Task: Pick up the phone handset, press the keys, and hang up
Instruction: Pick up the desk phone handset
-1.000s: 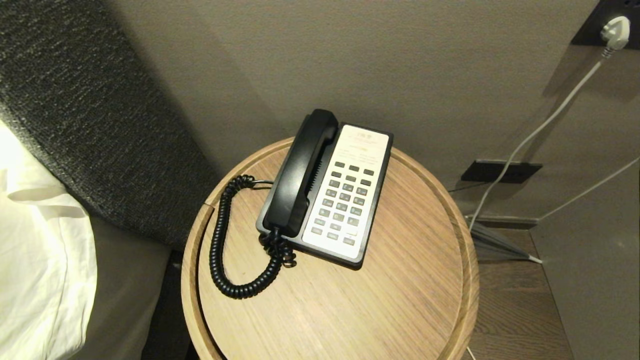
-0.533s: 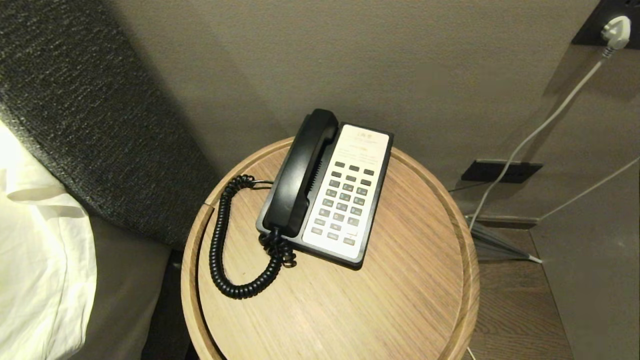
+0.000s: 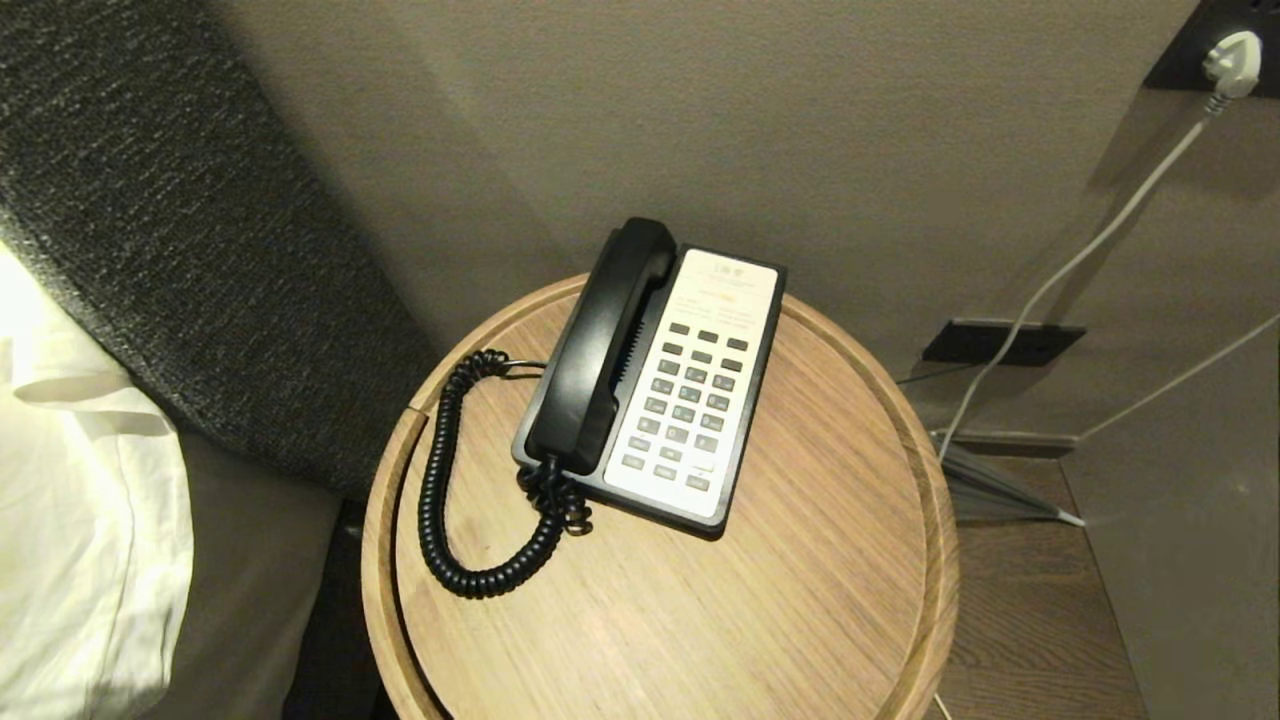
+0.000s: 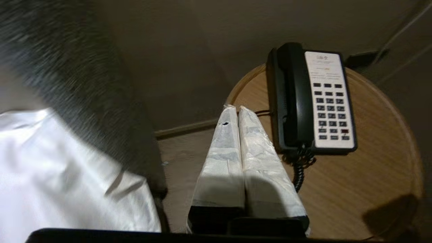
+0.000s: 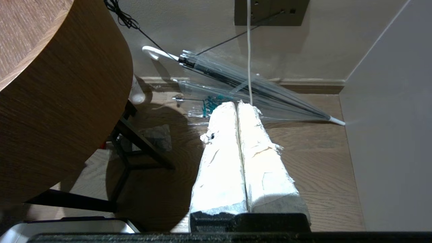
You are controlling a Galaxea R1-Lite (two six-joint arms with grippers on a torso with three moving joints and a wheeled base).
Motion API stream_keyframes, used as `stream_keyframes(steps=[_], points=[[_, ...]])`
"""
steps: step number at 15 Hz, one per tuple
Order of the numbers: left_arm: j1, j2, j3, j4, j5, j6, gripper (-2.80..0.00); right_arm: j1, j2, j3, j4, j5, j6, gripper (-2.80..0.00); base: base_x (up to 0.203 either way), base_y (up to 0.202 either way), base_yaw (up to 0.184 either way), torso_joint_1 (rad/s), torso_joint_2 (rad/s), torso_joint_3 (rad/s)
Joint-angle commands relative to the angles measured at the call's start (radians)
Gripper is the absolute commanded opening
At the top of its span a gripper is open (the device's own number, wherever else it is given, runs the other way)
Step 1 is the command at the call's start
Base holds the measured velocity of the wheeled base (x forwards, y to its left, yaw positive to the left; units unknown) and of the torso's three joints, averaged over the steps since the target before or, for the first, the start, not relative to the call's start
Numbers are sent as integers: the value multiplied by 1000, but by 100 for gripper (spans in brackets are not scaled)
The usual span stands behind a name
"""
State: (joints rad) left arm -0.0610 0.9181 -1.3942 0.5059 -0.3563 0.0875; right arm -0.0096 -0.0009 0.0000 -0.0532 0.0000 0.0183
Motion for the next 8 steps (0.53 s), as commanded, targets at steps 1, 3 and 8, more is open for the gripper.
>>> stream_keyframes(steps=[1, 3, 8], points=[[-142, 366, -249, 128, 15, -21, -280, 0, -1, 21, 0, 0, 0, -280, 0, 0, 0, 0, 0, 0], [-363, 481, -330, 186, 131, -90, -280, -1, -1, 21, 0, 0, 0, -280, 0, 0, 0, 0, 0, 0], [-659, 679, -430, 260, 424, -223, 0, -1, -1, 21, 0, 0, 0, -280, 0, 0, 0, 0, 0, 0]])
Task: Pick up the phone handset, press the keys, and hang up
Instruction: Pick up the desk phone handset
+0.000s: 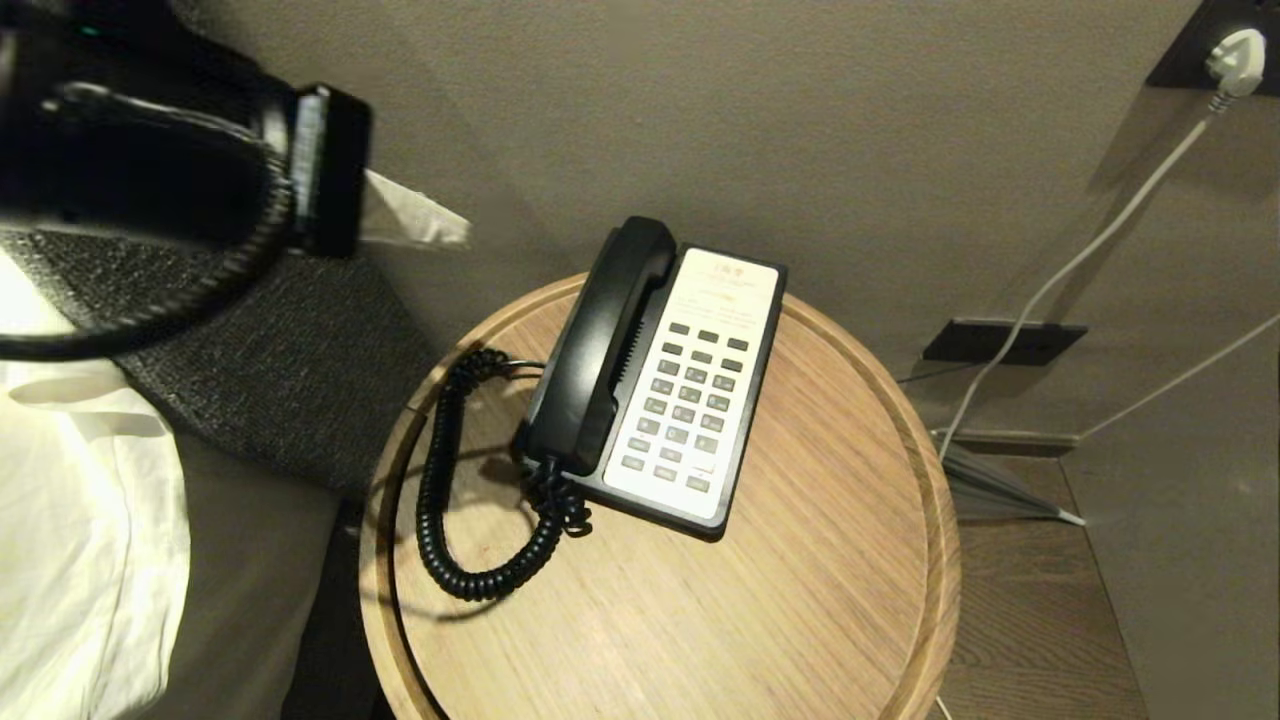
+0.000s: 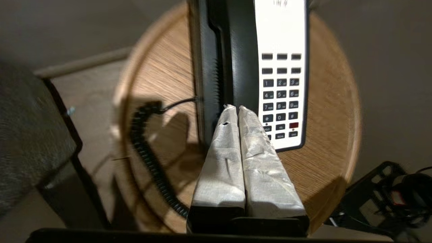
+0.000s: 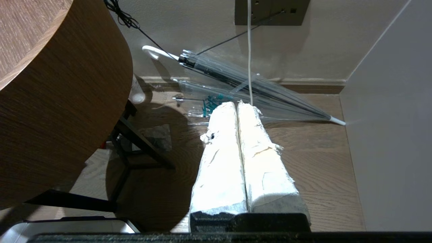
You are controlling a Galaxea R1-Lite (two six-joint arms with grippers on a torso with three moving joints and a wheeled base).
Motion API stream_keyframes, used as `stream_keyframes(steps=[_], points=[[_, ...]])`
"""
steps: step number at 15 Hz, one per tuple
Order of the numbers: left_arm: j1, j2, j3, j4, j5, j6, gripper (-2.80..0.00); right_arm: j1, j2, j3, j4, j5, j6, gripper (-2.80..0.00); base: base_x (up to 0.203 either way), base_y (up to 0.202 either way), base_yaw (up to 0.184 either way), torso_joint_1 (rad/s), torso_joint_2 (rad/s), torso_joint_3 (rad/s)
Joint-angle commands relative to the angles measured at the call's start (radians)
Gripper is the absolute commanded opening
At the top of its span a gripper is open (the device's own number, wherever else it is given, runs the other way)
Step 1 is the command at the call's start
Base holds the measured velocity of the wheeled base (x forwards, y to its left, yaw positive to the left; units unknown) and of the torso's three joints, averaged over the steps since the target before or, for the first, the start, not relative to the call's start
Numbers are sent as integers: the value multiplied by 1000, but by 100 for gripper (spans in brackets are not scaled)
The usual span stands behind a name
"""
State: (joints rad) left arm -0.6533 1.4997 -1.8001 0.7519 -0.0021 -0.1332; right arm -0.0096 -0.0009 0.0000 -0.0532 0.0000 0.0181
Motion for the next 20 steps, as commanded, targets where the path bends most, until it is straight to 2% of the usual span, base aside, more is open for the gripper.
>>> stream_keyframes(steps=[1, 4, 9, 15, 20], points=[[-90, 128, -45, 47, 96, 15, 0, 0, -1, 21, 0, 0, 0, -280, 0, 0, 0, 0, 0, 0], [-165, 184, -80, 92, 219, 30, 0, 0, -1, 21, 0, 0, 0, -280, 0, 0, 0, 0, 0, 0], [-195, 217, -79, 100, 261, 42, 0, 0, -1, 21, 0, 0, 0, -280, 0, 0, 0, 0, 0, 0], [-197, 258, -78, 95, 295, 61, 0, 0, -1, 21, 0, 0, 0, -280, 0, 0, 0, 0, 0, 0], [-195, 286, -78, 47, 344, 75, 0, -1, -1, 21, 0, 0, 0, -280, 0, 0, 0, 0, 0, 0]])
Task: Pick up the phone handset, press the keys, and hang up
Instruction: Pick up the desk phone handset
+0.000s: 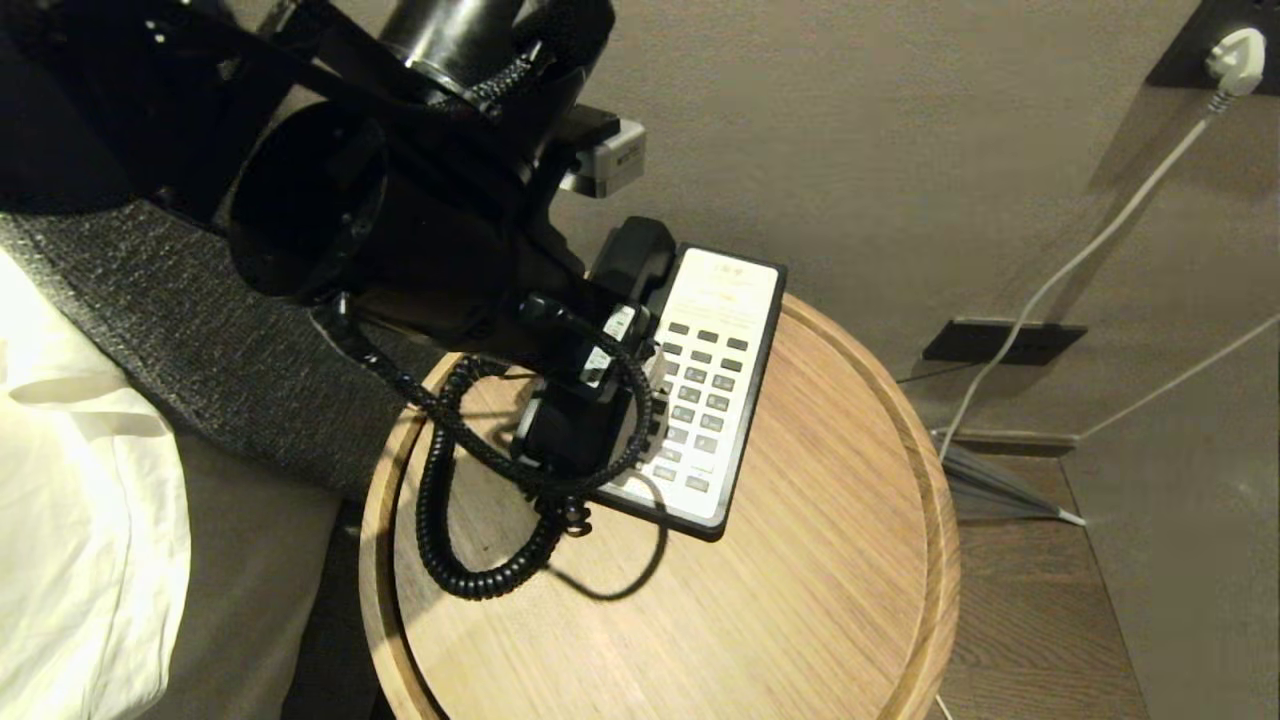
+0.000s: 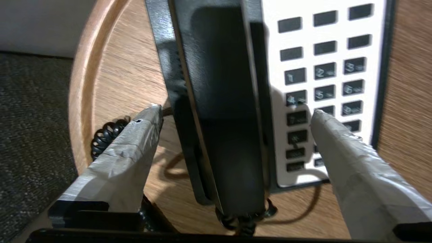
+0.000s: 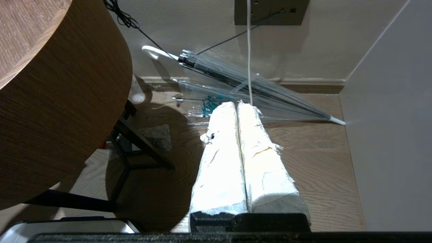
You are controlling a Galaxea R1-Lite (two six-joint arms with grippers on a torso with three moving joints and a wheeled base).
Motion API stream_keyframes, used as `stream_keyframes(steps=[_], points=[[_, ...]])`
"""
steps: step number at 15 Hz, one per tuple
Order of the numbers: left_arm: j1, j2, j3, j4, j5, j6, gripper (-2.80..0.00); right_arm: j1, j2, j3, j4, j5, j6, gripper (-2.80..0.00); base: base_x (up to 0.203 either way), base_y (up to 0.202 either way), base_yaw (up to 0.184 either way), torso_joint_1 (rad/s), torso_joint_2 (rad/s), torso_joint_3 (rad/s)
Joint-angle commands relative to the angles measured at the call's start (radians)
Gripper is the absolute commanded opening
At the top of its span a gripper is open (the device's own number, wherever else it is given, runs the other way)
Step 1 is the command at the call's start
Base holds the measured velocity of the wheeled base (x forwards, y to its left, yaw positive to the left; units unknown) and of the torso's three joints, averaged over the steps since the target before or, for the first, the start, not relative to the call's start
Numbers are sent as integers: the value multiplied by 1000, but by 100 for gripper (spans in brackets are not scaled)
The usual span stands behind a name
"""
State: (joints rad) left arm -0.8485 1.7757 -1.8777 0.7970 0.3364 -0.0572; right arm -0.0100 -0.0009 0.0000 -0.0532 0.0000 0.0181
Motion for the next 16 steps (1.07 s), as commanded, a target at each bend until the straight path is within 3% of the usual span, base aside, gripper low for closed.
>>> stream_keyframes(steps=[1, 15, 16], points=[[2, 14, 0, 1, 7, -3, 0, 1, -1, 21, 0, 0, 0, -280, 0, 0, 0, 0, 0, 0], [40, 27, -1, -2, 18, -6, 0, 1, -1, 21, 0, 0, 0, -280, 0, 0, 0, 0, 0, 0], [40, 28, -1, -2, 19, -6, -280, 1, -1, 21, 0, 0, 0, -280, 0, 0, 0, 0, 0, 0]])
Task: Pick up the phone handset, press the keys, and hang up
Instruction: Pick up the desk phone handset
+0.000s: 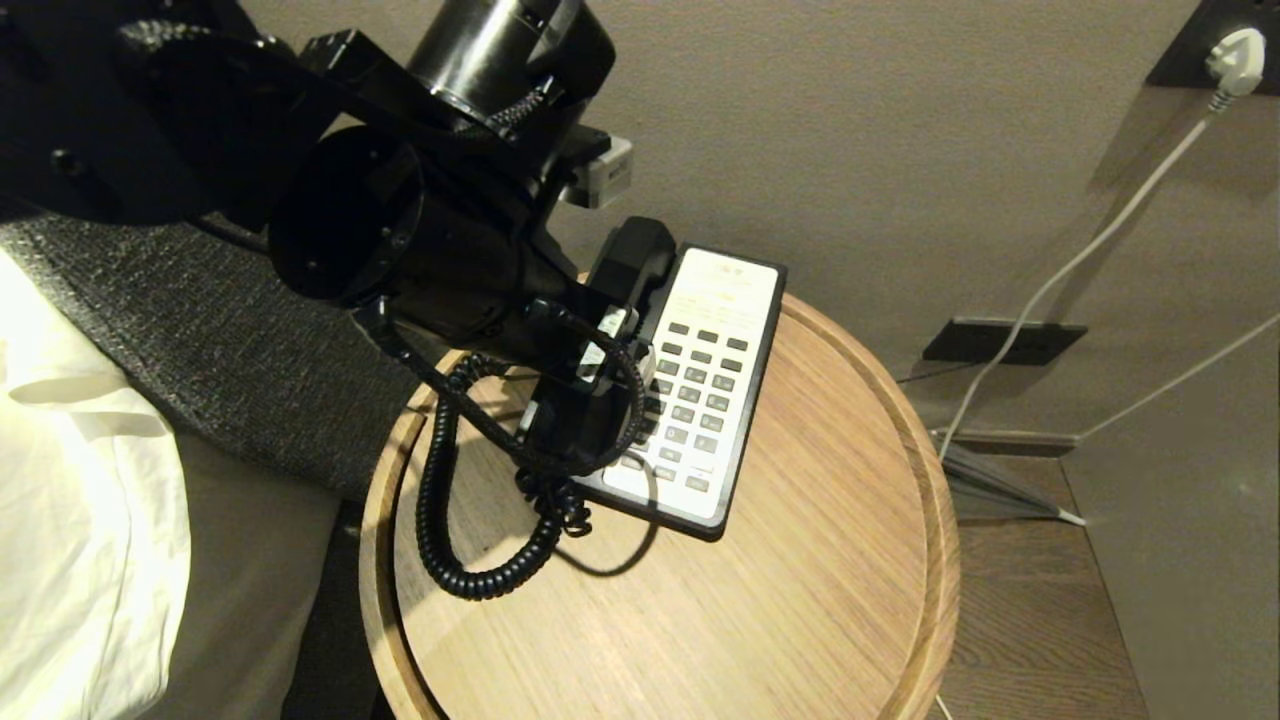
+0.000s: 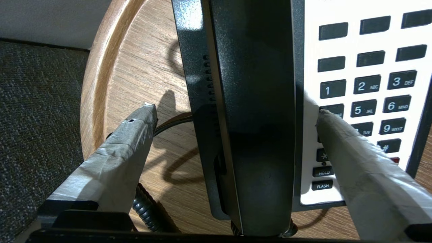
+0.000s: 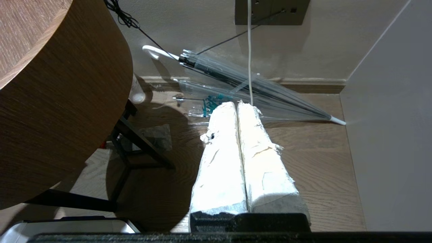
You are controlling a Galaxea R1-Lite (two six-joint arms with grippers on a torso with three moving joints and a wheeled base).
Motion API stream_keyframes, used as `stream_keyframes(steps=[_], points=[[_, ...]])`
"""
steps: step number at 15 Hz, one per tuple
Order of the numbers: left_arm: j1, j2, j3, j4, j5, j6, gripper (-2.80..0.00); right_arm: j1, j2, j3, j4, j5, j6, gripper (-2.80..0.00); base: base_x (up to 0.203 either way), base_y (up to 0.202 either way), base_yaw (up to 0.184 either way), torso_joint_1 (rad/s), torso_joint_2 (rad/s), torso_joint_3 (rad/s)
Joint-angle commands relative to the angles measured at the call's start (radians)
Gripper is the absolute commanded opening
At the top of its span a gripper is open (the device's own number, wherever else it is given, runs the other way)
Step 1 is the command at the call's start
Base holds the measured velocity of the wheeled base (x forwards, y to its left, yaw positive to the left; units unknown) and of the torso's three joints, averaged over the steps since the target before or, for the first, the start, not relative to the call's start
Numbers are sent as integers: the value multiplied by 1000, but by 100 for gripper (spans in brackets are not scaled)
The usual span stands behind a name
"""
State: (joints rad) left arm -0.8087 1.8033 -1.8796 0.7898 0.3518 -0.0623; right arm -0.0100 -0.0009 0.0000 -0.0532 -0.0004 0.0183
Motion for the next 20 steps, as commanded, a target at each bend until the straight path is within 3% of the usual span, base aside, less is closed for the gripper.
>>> stream_keyframes(steps=[1, 13, 20], points=[[0, 1, 0, 5, 4, -1, -280, 1, -1, 21, 0, 0, 0, -280, 0, 0, 0, 0, 0, 0], [2, -28, 0, 1, 4, -25, -280, -1, -1, 21, 0, 0, 0, -280, 0, 0, 0, 0, 0, 0], [-1, -162, 1, 2, 26, -28, -280, 0, -1, 21, 0, 0, 0, -280, 0, 0, 0, 0, 0, 0]])
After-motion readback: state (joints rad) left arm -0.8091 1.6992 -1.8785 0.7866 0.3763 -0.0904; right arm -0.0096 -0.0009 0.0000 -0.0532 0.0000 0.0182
